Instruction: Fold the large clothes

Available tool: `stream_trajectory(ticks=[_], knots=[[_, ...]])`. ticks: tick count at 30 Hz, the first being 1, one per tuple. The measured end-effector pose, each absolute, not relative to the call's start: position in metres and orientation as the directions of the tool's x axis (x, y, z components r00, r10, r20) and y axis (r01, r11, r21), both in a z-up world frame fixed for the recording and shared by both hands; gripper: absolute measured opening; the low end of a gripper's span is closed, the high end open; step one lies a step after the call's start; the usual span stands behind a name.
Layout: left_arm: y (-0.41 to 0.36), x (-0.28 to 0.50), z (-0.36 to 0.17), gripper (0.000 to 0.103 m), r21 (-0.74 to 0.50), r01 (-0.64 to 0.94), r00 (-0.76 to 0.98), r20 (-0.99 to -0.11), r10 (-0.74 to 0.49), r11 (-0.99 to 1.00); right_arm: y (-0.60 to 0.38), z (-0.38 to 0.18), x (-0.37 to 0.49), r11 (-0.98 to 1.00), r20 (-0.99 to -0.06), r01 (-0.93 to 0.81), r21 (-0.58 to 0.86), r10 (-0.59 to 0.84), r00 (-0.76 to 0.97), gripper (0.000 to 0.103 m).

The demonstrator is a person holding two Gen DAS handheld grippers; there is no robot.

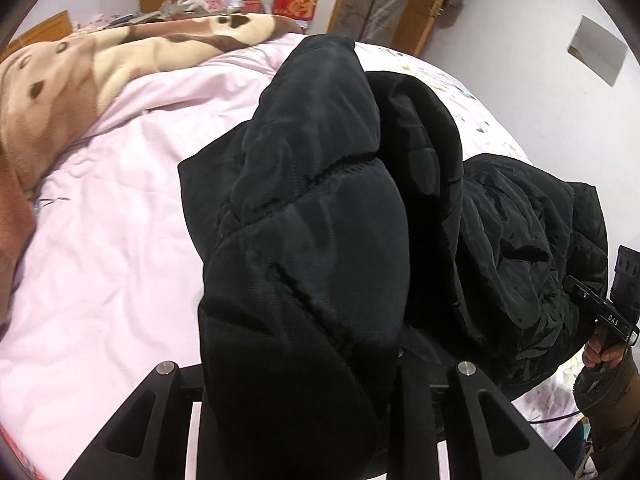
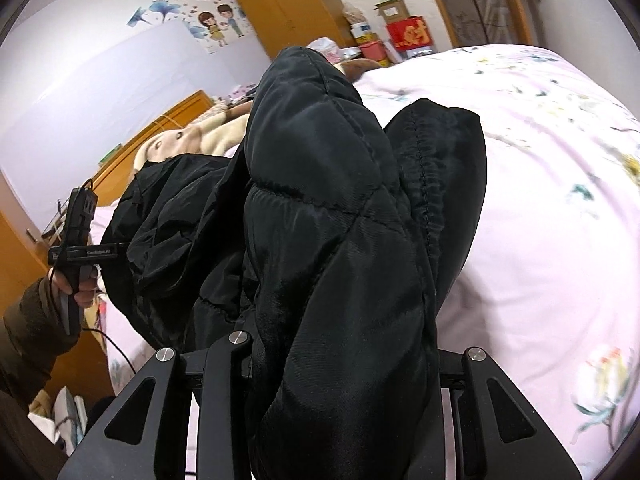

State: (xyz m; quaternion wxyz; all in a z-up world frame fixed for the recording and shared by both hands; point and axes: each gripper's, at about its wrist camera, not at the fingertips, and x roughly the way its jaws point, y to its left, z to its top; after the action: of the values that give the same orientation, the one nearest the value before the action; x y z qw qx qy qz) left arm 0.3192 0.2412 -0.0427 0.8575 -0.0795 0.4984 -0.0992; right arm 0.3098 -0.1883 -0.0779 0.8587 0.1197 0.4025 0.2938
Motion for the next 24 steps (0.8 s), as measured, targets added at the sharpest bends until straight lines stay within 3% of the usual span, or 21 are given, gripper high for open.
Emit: stream_trajectory(ticks=[15, 19, 24], knots=[[0.316, 0.283, -0.060, 0.031, -0.226, -0.096, 0.459, -0.874, -0.158, 0.969, -0.092, -0.109, 0.344, 0.747, -0.615, -0.411, 0.523, 0.664, 0.426, 0.034], [0.318, 0.284, -0.073, 0.036, -0.247, -0.131, 0.449, -0.878, -0.164, 0.960, -0.100, -0.116, 0.352, 0.774, -0.648, -0.395, 0.494, 0.631, 0.425, 0.036], [0.325, 0.288, -0.085, 0.044, -0.258, -0.142, 0.450, -0.877, -0.170, 0.956, -0.097, -0.126, 0.356, 0.803, -0.683, -0.359, 0.475, 0.594, 0.425, 0.046]])
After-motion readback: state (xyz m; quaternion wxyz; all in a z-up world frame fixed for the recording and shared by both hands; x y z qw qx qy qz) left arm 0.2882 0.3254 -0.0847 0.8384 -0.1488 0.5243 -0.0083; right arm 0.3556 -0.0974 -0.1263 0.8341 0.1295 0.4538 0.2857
